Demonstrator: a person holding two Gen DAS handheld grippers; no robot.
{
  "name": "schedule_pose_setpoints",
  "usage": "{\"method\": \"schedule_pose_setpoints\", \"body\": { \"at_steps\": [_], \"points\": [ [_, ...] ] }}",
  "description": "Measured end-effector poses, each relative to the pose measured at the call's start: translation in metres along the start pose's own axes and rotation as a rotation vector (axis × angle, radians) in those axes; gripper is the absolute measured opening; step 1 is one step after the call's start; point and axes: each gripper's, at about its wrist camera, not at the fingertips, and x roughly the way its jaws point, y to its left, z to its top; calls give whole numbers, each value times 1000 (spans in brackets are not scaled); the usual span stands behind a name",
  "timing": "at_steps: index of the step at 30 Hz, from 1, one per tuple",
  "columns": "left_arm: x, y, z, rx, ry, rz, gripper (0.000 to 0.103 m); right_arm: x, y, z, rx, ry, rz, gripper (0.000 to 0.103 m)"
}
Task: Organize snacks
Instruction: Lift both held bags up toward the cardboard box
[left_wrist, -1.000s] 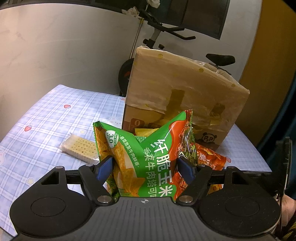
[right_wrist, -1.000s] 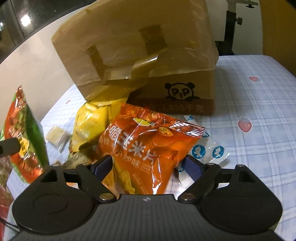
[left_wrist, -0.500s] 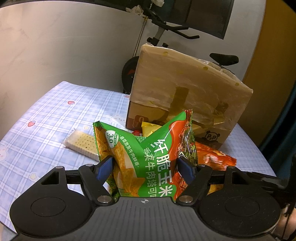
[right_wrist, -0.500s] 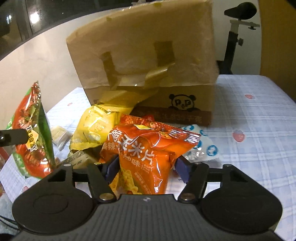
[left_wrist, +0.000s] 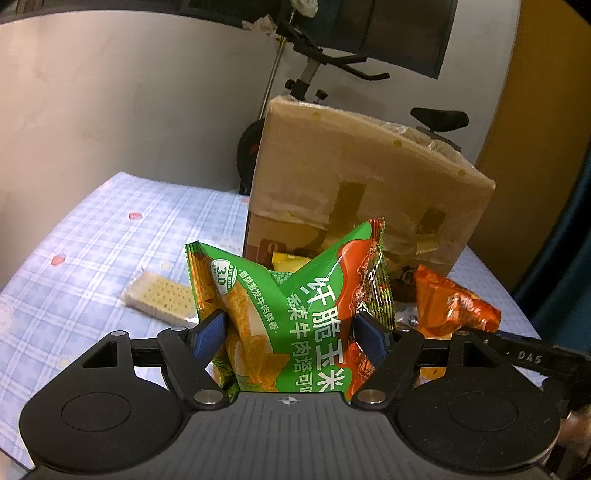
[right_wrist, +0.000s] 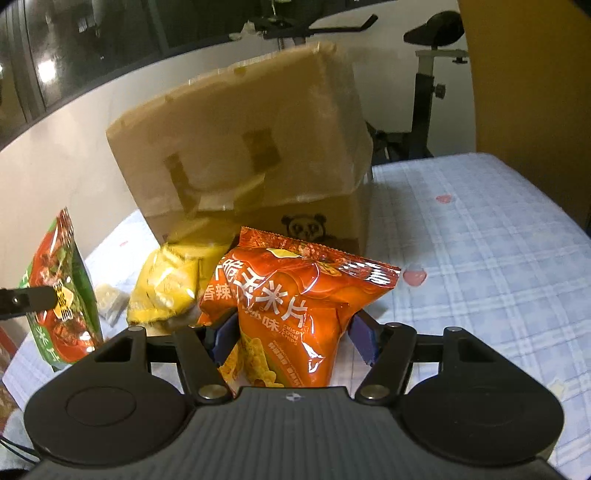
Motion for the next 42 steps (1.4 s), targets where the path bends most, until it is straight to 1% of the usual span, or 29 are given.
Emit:
{"method": "schedule_pose_setpoints", "body": {
  "at_steps": [5, 10, 18, 23, 28, 33, 36, 42],
  "points": [
    [-8, -1, 10, 11, -34, -3, 78, -15, 4, 16, -14, -59, 17, 66],
    [-16, -4, 25, 27, -79, -13, 78, -29, 10, 38, -55, -139, 31, 66],
    [-33, -16, 63, 79, -192, -35, 78, -56, 18, 82, -94, -269, 72, 66],
    [-37, -29, 91, 121, -252, -55, 78, -63, 24, 112, -130, -326, 93, 66],
    [-29, -43, 125, 157, -274, -91, 78, -56, 31, 149, -179, -365, 94, 66],
    [-2, -56, 161, 201, -267, -94, 78, -40, 34, 182, -265, -403, 57, 66],
    [15, -63, 181, 220, -258, -100, 78, -24, 32, 199, -289, -407, 32, 66],
    [52, -74, 211, 301, -238, -69, 78, 12, 35, 221, -360, -381, -25, 66]
  ]
}}
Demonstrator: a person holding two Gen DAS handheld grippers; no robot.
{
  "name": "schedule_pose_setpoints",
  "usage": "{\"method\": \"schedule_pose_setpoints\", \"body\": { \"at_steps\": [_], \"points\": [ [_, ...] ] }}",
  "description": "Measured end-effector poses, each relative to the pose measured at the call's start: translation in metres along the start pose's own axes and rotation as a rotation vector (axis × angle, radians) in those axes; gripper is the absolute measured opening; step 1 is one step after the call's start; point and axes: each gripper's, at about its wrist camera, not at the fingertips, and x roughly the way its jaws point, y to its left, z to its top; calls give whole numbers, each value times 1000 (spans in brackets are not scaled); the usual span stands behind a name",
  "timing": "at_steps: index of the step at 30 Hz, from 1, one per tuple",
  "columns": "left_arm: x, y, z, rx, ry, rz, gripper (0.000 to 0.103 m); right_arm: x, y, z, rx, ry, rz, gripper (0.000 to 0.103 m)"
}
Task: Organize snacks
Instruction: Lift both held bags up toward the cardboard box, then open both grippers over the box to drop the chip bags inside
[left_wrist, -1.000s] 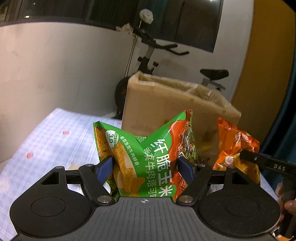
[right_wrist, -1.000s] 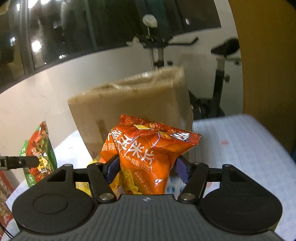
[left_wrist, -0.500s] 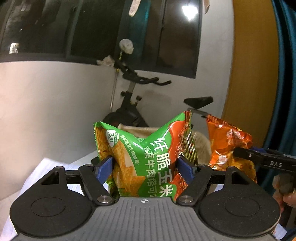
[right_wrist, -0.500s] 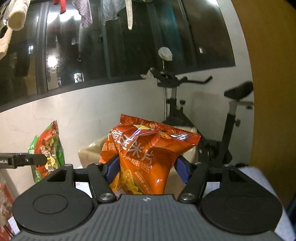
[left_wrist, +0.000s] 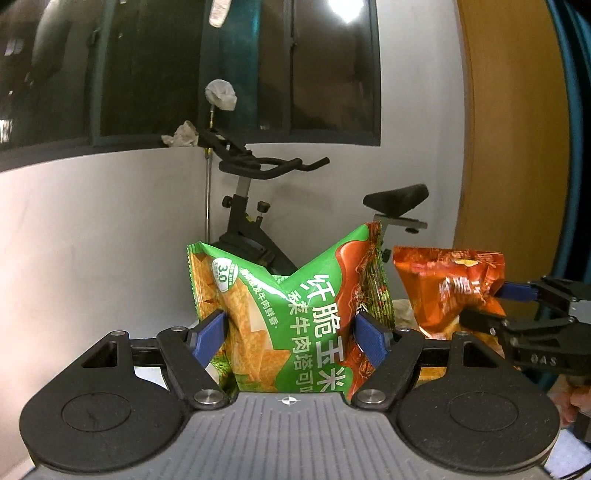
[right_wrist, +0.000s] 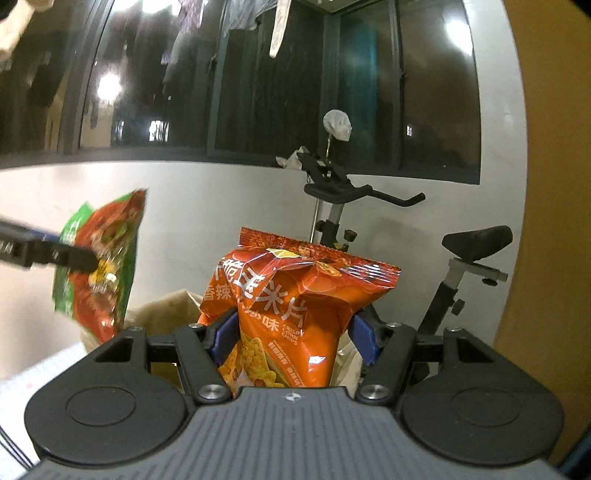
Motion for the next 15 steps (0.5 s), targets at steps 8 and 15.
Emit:
{"method": "schedule_pose_setpoints", "body": {
  "at_steps": [8, 15],
  "points": [
    [51, -5, 3, 83, 101, -1, 78, 28, 11, -11, -86, 56, 13, 66],
    [81, -4, -7, 113, 179, -8, 79, 45, 17, -22, -108, 110, 30, 66]
  ]
}}
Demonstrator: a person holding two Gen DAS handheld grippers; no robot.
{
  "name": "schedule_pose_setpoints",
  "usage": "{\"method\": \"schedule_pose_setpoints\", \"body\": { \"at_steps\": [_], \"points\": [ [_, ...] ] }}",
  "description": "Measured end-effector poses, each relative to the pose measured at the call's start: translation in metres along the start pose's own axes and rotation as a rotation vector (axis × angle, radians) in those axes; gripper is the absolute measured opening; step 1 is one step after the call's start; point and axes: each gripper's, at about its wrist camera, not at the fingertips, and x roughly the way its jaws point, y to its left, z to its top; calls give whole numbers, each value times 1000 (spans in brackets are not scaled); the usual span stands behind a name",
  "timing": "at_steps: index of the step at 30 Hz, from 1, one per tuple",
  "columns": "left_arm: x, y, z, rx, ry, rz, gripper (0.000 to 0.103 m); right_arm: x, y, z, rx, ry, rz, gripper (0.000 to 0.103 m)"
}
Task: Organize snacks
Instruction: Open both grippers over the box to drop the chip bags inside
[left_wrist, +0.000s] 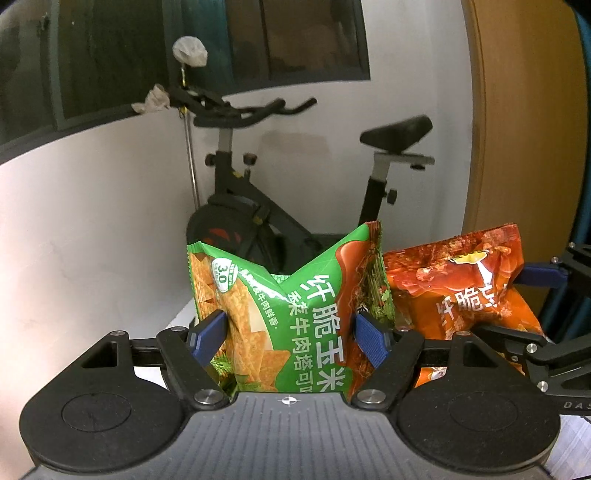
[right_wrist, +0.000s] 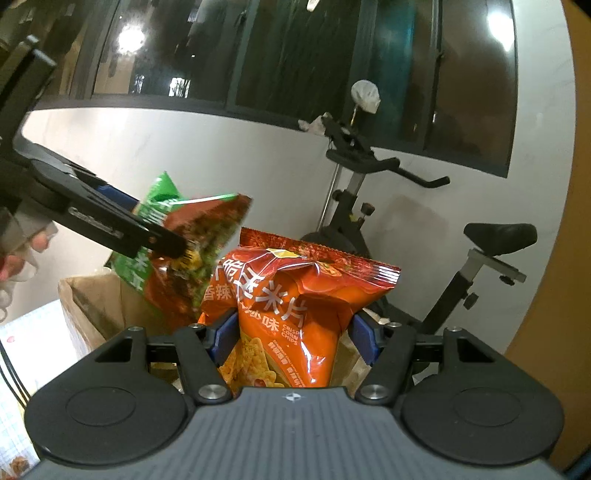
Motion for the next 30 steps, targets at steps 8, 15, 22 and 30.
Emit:
{"method": "schedule_pose_setpoints", "body": {
  "at_steps": [8, 15, 22, 30],
  "points": [
    [19, 15, -2, -28, 37, 6, 82, 10, -2, -9, 16, 38, 8, 66],
    [14, 18, -5, -58, 36, 2, 83, 13, -1, -12, 26, 55, 17, 66],
    [6, 23, -13, -86, 26, 9, 82, 20, -1, -9, 59, 92, 29, 66],
    [-9, 37, -20, -135, 17, 28, 82, 40, 3, -7, 134, 172, 105, 69]
  ]
}}
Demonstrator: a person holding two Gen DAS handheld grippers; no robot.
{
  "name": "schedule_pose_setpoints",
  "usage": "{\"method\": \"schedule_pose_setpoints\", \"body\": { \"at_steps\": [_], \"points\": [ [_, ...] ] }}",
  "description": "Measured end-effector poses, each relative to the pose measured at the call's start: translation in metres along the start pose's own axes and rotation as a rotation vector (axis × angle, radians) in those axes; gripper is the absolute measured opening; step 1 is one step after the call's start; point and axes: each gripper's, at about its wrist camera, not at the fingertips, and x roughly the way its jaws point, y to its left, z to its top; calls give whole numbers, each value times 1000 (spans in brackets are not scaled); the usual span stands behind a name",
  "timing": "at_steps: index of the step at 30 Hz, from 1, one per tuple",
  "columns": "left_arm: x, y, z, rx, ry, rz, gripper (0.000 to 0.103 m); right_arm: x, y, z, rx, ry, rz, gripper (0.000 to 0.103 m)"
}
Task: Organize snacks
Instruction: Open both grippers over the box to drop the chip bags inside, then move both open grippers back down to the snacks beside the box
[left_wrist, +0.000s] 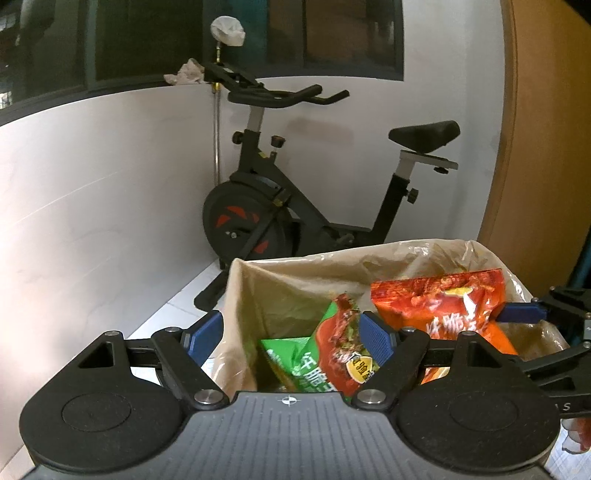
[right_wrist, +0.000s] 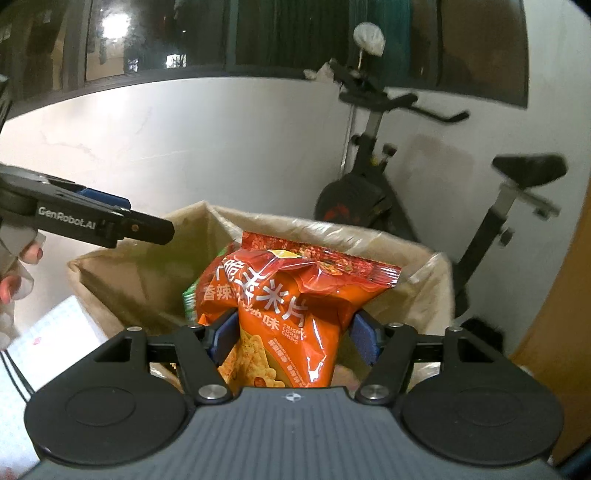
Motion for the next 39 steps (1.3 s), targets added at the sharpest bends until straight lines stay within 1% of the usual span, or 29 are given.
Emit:
{"method": "schedule_pose_setpoints", "body": {
  "at_steps": [1, 3, 5, 10, 16, 21, 26, 32, 34, 39],
  "points": [
    [-2, 1, -1, -7, -2, 2, 82, 2, 1, 1, 7, 11, -4, 71],
    [-9, 4, -1, -22, -9, 3, 82, 0, 2, 2, 20, 14, -15, 82],
    [-15, 5, -2, -29, -16, 5, 82, -6, 4, 3, 41, -1, -31, 86],
    [-36, 3, -9, -31, -39, 9, 82, -29, 4, 0, 64, -39, -43, 86],
    [-63, 8, -27, -40, -48, 17, 82, -64, 6, -14, 88, -95, -16, 86],
    [-80, 14, -54, -44, -45, 46, 82, -92, 13, -35, 68, -152, -9, 86],
    [-90, 18, -84, -58, -27, 87, 82, -108, 16, -60, 73, -185, -7, 86],
    [-95, 21, -123, -139, -12, 102, 82, -114, 18, -92, 73, -187, -14, 86],
    [-96, 21, -138, -163, -6, 116, 82, -111, 19, -104, 69, -165, -17, 86],
    [-90, 21, -168, -221, 50, 140, 82, -98, 16, -141, 51, -95, -24, 85]
  ]
}}
